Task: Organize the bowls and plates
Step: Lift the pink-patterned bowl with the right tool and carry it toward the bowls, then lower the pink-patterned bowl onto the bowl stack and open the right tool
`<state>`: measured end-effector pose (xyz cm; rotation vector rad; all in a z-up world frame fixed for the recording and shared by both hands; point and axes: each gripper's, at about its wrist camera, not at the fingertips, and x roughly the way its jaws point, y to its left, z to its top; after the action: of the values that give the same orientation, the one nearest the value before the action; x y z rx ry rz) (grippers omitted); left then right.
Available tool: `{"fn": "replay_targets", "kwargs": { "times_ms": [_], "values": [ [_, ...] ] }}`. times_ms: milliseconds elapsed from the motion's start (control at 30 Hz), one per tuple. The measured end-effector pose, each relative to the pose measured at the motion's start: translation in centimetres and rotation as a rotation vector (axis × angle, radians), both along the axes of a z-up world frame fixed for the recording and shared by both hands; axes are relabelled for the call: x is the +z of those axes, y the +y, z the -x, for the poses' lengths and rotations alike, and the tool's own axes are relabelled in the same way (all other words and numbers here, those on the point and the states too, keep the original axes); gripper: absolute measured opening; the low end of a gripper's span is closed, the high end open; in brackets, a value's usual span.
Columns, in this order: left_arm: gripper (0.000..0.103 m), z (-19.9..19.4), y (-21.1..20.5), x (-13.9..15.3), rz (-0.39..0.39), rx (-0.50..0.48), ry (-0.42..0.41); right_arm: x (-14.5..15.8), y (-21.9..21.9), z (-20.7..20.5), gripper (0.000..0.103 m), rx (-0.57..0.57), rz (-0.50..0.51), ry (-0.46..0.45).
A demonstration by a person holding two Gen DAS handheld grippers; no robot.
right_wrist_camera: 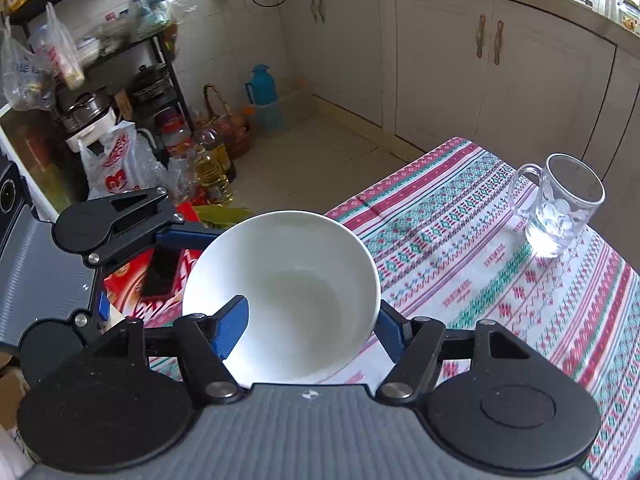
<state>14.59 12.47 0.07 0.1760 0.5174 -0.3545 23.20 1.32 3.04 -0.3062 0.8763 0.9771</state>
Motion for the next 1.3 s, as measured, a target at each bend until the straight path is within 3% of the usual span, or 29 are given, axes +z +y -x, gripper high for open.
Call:
{"fn": "replay_targets", "kwargs": {
  "times_ms": [667,1300],
  "values": [
    [0.091,6.1,-3.7,1.9,-0.008,-0.06,-0.002,2.1,-5.2,7.9,0.073,-0.001,-0.036,-0.038],
    [0.091,6.7,-7.5,1.2,-0.002,-0.166,0.022,1.5,-10.3,10.5,0.073,-0.098,-0.054,-0.027]
  ]
}}
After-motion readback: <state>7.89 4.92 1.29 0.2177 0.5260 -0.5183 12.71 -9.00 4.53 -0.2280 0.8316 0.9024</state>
